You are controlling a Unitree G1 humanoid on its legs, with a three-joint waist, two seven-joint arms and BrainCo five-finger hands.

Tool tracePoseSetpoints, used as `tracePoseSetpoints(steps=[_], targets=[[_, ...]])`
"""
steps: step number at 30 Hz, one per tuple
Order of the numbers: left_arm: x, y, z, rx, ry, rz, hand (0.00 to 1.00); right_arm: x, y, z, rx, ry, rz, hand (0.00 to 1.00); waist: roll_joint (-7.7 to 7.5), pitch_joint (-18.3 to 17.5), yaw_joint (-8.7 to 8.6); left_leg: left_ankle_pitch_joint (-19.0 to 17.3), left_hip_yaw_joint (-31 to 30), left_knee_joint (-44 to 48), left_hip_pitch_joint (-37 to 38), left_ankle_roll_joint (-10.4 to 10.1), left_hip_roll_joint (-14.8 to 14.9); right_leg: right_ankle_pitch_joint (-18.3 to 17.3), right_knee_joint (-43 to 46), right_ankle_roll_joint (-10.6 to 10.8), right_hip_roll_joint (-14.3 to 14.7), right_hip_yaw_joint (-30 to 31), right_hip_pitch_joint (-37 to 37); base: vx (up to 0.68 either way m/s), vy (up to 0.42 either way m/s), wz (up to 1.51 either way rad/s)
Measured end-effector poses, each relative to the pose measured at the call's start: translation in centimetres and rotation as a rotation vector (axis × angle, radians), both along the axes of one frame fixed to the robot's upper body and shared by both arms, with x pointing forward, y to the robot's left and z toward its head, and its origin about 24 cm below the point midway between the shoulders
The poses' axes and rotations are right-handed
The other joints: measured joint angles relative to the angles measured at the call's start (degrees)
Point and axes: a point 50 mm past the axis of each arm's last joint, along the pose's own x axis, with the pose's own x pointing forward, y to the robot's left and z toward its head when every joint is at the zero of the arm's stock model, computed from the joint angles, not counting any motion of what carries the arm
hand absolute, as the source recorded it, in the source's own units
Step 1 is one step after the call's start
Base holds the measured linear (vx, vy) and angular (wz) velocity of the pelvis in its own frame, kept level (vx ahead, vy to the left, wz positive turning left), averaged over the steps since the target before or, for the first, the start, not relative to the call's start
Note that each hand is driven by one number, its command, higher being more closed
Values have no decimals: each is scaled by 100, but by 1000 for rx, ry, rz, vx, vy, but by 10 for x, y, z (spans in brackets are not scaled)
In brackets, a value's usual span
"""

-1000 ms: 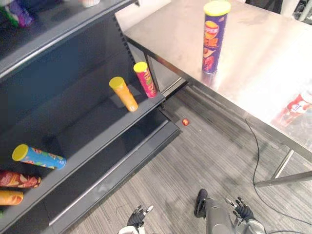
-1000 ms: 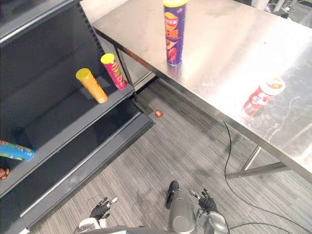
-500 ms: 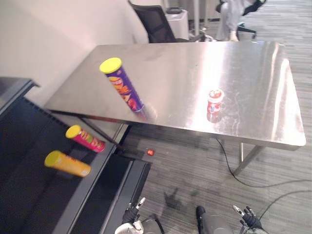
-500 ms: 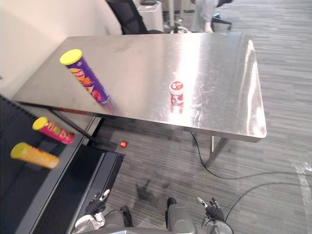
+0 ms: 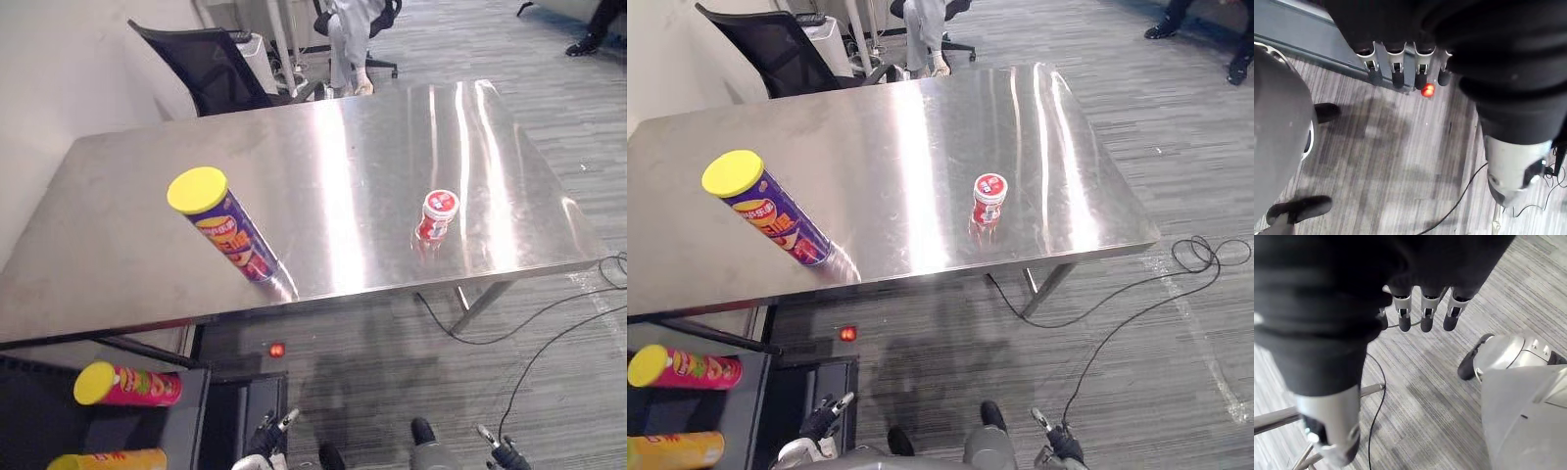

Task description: Put the gum and the chips on the shelf.

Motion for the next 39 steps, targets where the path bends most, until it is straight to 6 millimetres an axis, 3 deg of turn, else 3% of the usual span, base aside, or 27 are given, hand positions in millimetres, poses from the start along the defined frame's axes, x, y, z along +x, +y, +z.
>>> tracePoseSetpoints(steps=[7, 11, 13, 14, 17, 19, 20, 22, 24, 26, 28, 34, 39], targets=[[-4, 0, -1, -4, 17, 8, 0, -15, -20, 3, -10, -15, -268, 0, 85, -57, 126, 28, -127, -311, 8, 1, 84, 104, -349, -63, 65, -461, 23, -36, -46, 0], [-12, 0, -3, 3, 37, 0, 0, -23, -67, 21, -101, -106, -560, 0, 62, -56, 125, 154, 8, -569, 108, -26, 121, 137, -552, -134, 127, -485, 15, -69, -65, -14], [-16, 4, -4, 3, 44, 45, 0, -18, -106, 47, -235, -186, -633, 0, 115, -103, 114, 196, 121, -708, 140, -60, 120, 235, -697, -145, 128, -515, -3, -23, -30, -27], [-16, 5, -4, 3, 43, 57, 0, -15, -115, 55, -273, -212, -641, 0, 121, -110, 112, 201, 161, -718, 152, -58, 126, 266, -707, -152, 131, -514, -2, 30, -33, -26], [-17, 10, -3, 3, 30, 126, 0, 6, -148, 103, -477, -375, -651, 0, 104, -128, 93, 203, 315, -769, 214, -97, 187, 360, -722, -105, 201, -494, -3, 52, -50, -22], [-12, 7, 0, -16, -8, 199, 0, 26, -161, 153, -658, -532, -626, 0, 58, -153, 99, 224, 407, -838, 210, -129, 233, 412, -720, -108, 269, -479, -91, 52, -59, -21], [-11, 6, 0, -21, -15, 210, 0, 31, -162, 166, -706, -570, -616, 0, 58, -160, 99, 223, 452, -838, 212, -130, 247, 422, -719, -99, 283, -489, -99, 42, -68, -19], [-7, 2, 2, -38, -40, 247, 0, 44, -157, 215, -905, -693, -562, 0, 4, -193, 90, 216, 529, -838, 229, -141, 297, 441, -718, -103, 329, -523, -105, 33, -69, -10], [-2, 2, 4, -37, -64, 254, 0, 47, -152, 234, -1007, -722, -538, 0, -100, -213, 103, 215, 536, -838, 227, -149, 324, 442, -717, -103, 351, -544, -106, 17, -64, 0], [-1, 4, 5, -35, -73, 265, 0, 48, -146, 238, -1068, -701, -538, 0, -224, -290, 116, 218, 535, -838, 227, -159, 341, 442, -717, -103, 364, -586, -103, 5, -71, 3], [-1, 3, 5, -38, -73, 265, 0, 48, -142, 240, -1096, -695, -538, 0, -255, -328, 118, 215, 535, -839, 232, -163, 337, 443, -714, -102, 359, -604, -99, -8, -47, 1], [1, -3, 5, -43, -71, 222, 0, 57, -118, 281, -1248, -834, -419, 0, -238, -348, 122, 214, 511, -840, 206, -175, 319, 444, -740, -100, 338, -643, -110, -54, -62, 0], [0, -4, 4, -47, -64, 194, 0, 64, -106, 295, -1296, -896, -292, 0, -214, -422, 106, 245, 448, -875, 68, -178, 309, 453, -799, -113, 318, -733, -191, -42, -64, 7]])
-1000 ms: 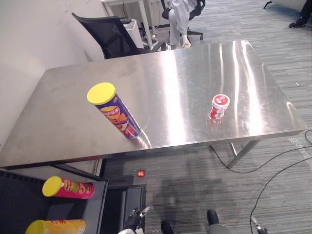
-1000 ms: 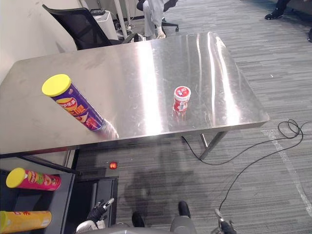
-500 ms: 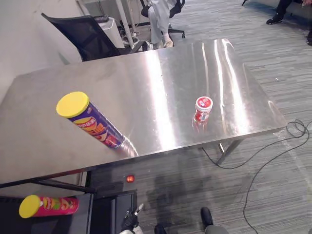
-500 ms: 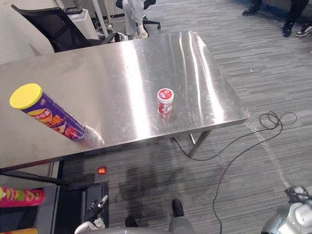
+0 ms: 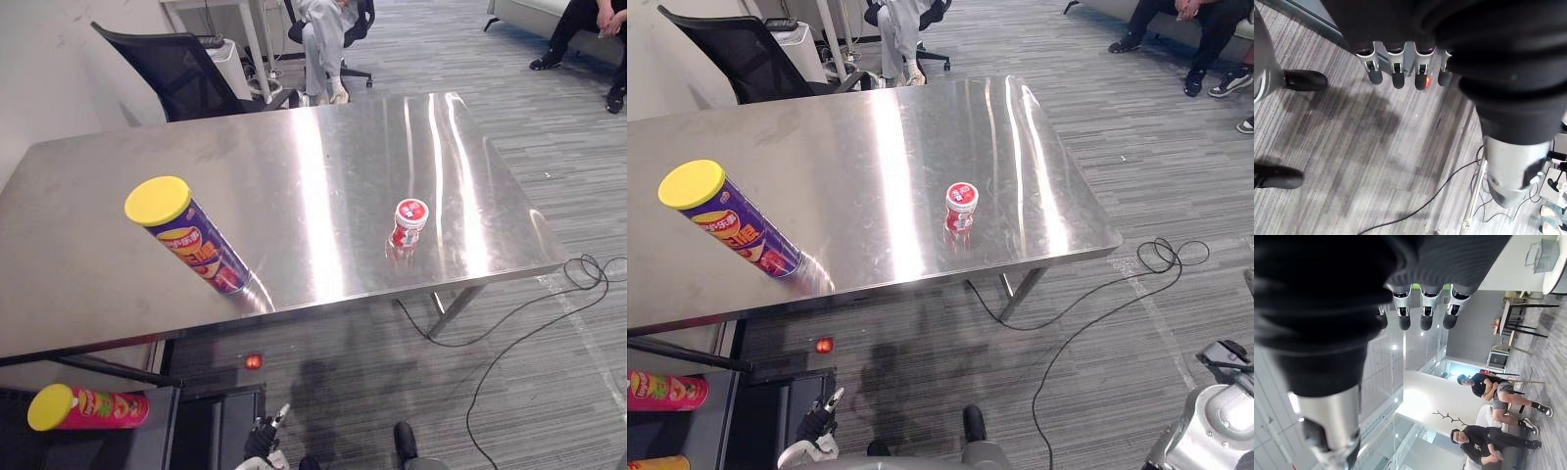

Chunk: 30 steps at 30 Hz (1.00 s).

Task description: Put the gum and the chips on the shelf.

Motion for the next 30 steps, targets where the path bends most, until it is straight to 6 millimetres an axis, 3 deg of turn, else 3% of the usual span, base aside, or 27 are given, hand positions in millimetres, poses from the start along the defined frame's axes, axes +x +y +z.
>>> tracePoseSetpoints(steps=[10, 30], targets=[[3, -1, 0, 25, 9, -97, 0, 36, 33, 0, -42, 65, 331, 0, -7, 5, -110, 23, -302, 31, -140, 16, -71, 23, -15, 1, -95, -249, -4, 6, -36, 12], [4, 6, 1, 61, 23, -154, 0, 80, 58, -26, 59, 140, 581, 0, -51, 102, -71, 167, -878, 26, -321, 168, -187, 21, -15, 2, -231, -753, 93, -31, -36, 13]])
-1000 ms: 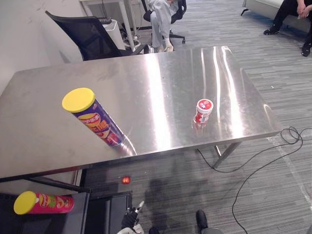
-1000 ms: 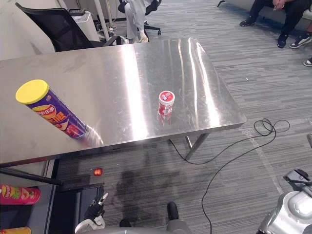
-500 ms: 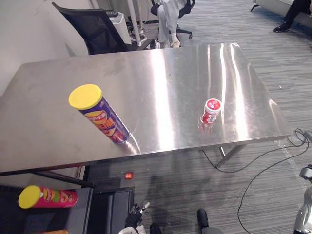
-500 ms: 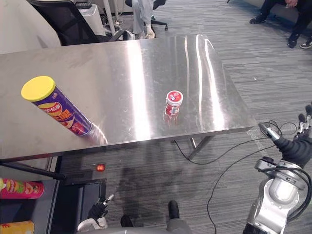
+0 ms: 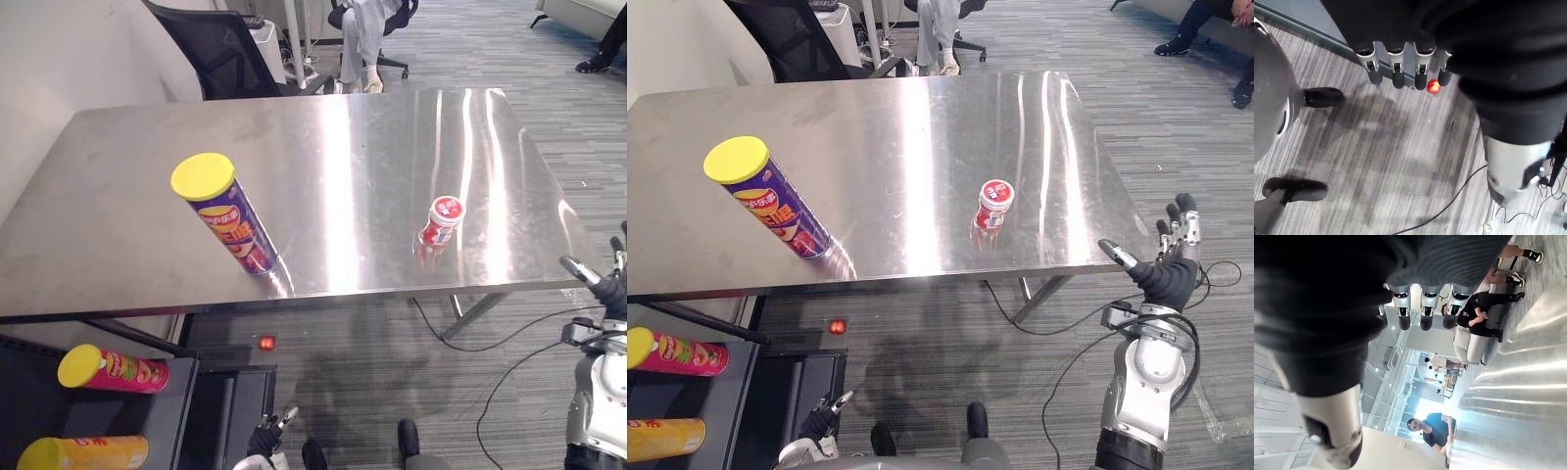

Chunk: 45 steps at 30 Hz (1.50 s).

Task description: Put the gum and the chips on the shelf.

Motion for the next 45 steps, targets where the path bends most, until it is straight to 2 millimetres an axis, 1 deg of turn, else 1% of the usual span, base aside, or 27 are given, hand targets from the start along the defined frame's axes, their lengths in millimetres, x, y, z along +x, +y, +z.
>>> tracePoseSetpoints(steps=[1, 4, 9, 12, 15, 16, 19, 22, 27, 32, 36, 42, 45], targets=[[0, 0, 0, 0, -1, -3, 0, 1, 1, 0, -3, 5, 8, 0, 8, 6, 8, 7, -20, 0, -23, 10, -8, 0, 0, 0, -2, -28, -9, -20, -30, 15], [2, 0, 1, 5, -4, -18, 0, 6, 3, 1, -9, 4, 26, 0, 12, 48, 106, 19, -46, 1, -47, 24, -41, 0, 0, 1, -34, -73, -14, -14, -15, 6], [2, 5, 1, 18, -3, -21, 0, 20, 10, 5, -6, -4, 66, 0, 0, 116, 119, 43, -194, 1, -118, 54, -77, -1, 0, 2, -76, -219, -6, -15, -15, 14], [1, 8, 1, 28, 3, -34, 0, 30, 15, 5, -10, 8, 100, 0, -13, 166, 159, 48, -229, 1, -145, 61, -88, -1, 0, 2, -85, -247, -11, -9, -15, 8], [1, 9, 1, 33, 5, -42, 0, 40, 20, 7, -21, 15, 132, 0, -13, 248, 192, 60, -302, 0, -169, 71, -92, -1, 0, 2, -89, -313, 0, -7, -17, 10], [2, 8, 1, 33, 4, -51, 0, 42, 19, 8, -22, 14, 133, 0, -10, 267, 236, 65, -321, 1, -187, 70, -91, -1, 0, 2, -89, -338, -5, -4, -20, 10], [2, 8, 2, 37, 4, -60, 0, 49, 19, 10, -20, 20, 139, 0, -6, 274, 282, 81, -363, 1, -229, 78, -90, -1, 0, 2, -91, -395, -18, 1, -19, 10], [2, 8, 2, 38, 5, -65, 0, 58, 25, 9, -15, 26, 166, 0, -3, 300, 280, 99, -451, 1, -254, 78, -91, -1, 1, 1, -92, -458, -6, -3, -16, 11], [4, 8, 3, 40, -3, -71, 0, 65, 30, 16, -16, 4, 184, 0, -9, 412, 300, 130, -506, 1, -291, 88, -96, 0, 15, 1, -106, -535, -8, -24, -11, 8], [4, 9, 3, 44, -3, -80, 0, 70, 36, 13, -15, 21, 210, 0, -11, 446, 322, 157, -543, 1, -352, 91, -104, 0, 15, 0, -111, -558, -53, -17, -3, 2], [5, 9, 3, 45, -6, -81, 0, 71, 39, 13, -19, 23, 224, 0, -3, 477, 415, 169, -571, -1, -360, 91, -116, 0, 16, 0, -107, -578, -53, -5, 0, 2], [6, 8, 4, 48, -14, -89, 0, 76, 51, 15, -39, 26, 284, 0, -11, 508, 420, 182, -607, -3, -378, 93, -135, 1, 16, -1, -110, -608, -53, -5, 2, 2], [9, 9, 6, 51, -31, -91, 0, 78, 53, 19, -42, 13, 290, 0, -18, 621, 423, 199, -618, -4, -386, 101, -138, 1, 17, -1, -113, -612, -53, -7, -1, 2]])
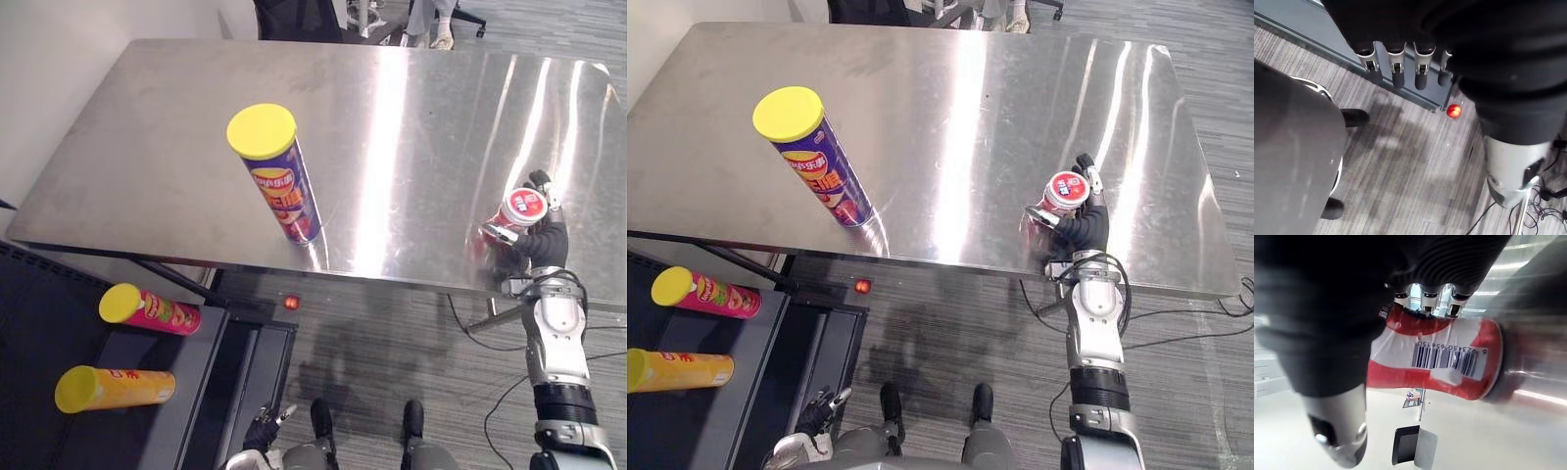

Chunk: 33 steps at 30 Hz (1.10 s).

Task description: Put the gum and the chips on the shelf.

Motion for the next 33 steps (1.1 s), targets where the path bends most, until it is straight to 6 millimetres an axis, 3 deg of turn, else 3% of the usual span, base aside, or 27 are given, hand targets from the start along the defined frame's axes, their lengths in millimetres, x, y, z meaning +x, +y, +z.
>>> tracePoseSetpoints(steps=[1, 22, 33], targets=[[0, 0, 0, 0, -2, 0, 0, 0, 0, 0, 0, 0, 0, 100, 1, 8, -1, 11, -19, 0, -36, 1, 0, 0, 0, 0, 0, -19, -25, -18, -5, 6], [3, 1, 1, 7, -11, -7, 0, 5, 15, 3, -23, -5, 53, 100, -42, 53, 4, 38, -38, 0, -64, 16, 6, 14, -1, 8, -6, -57, -32, -1, -1, 1], [3, 2, 2, 20, -13, 3, 0, -26, 22, 59, -94, -280, 68, 100, -69, 67, -12, 45, 11, -1, 134, 15, 90, 174, -74, -42, 13, 1, 153, -18, 0, -4]])
